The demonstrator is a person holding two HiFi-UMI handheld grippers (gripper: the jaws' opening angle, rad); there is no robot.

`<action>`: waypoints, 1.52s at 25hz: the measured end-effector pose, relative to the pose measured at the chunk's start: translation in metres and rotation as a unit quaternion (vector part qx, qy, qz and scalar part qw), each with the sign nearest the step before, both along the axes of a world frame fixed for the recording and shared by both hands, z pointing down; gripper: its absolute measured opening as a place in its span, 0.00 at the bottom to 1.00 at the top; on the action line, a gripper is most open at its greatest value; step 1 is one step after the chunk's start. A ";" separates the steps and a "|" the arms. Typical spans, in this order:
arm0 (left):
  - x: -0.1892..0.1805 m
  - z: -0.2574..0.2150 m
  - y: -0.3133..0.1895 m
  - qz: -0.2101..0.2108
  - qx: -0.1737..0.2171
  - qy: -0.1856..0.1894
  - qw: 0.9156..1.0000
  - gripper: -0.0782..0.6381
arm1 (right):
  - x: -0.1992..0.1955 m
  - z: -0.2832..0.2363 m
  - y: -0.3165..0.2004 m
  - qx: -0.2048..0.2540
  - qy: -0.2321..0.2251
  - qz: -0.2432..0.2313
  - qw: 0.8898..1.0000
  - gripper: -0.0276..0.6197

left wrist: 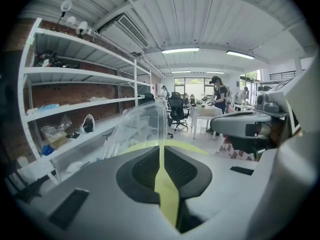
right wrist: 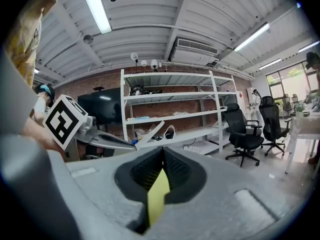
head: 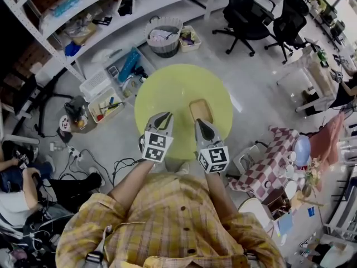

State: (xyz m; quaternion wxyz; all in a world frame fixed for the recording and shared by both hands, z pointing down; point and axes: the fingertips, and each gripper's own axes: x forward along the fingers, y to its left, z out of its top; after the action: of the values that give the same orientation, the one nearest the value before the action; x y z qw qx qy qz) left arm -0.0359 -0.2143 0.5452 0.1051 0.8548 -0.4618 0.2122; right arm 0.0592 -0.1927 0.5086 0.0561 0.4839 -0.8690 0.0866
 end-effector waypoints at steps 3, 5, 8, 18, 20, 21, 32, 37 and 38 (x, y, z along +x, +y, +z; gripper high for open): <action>-0.002 -0.005 0.002 -0.001 0.006 0.007 1.000 0.15 | -0.004 0.001 0.000 0.001 0.005 -0.003 1.000 0.04; -0.005 -0.008 0.003 -0.003 0.011 0.011 1.000 0.15 | -0.007 0.001 -0.001 0.000 0.007 -0.007 1.000 0.04; -0.006 -0.015 0.004 -0.009 0.018 0.018 1.000 0.15 | -0.003 -0.002 -0.005 0.001 0.006 -0.004 1.000 0.04; -0.009 -0.025 0.007 -0.011 0.037 0.025 0.999 0.15 | -0.001 -0.003 -0.009 -0.004 -0.005 0.005 1.000 0.04; -0.009 -0.027 0.007 -0.011 0.042 0.028 0.999 0.15 | -0.001 -0.001 -0.010 -0.011 -0.013 0.004 1.000 0.04; -0.008 -0.027 0.007 -0.010 0.045 0.029 0.999 0.15 | -0.001 0.001 -0.010 -0.014 -0.014 0.004 1.000 0.04; -0.009 -0.023 0.011 -0.006 0.045 0.034 0.998 0.15 | 0.003 0.010 -0.010 -0.029 -0.012 0.016 0.999 0.04; -0.009 -0.020 0.013 -0.003 0.043 0.030 0.999 0.15 | 0.003 0.011 -0.008 -0.028 -0.015 0.018 0.999 0.04; -0.009 -0.019 0.014 -0.003 0.042 0.030 0.999 0.15 | 0.003 0.011 -0.008 -0.028 -0.015 0.019 0.999 0.04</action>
State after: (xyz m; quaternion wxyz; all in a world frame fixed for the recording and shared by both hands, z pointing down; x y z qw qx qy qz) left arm -0.0446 -0.2005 0.5259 0.0835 0.8632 -0.4693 0.1665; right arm 0.0626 -0.2008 0.5201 0.0546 0.4970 -0.8578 0.1195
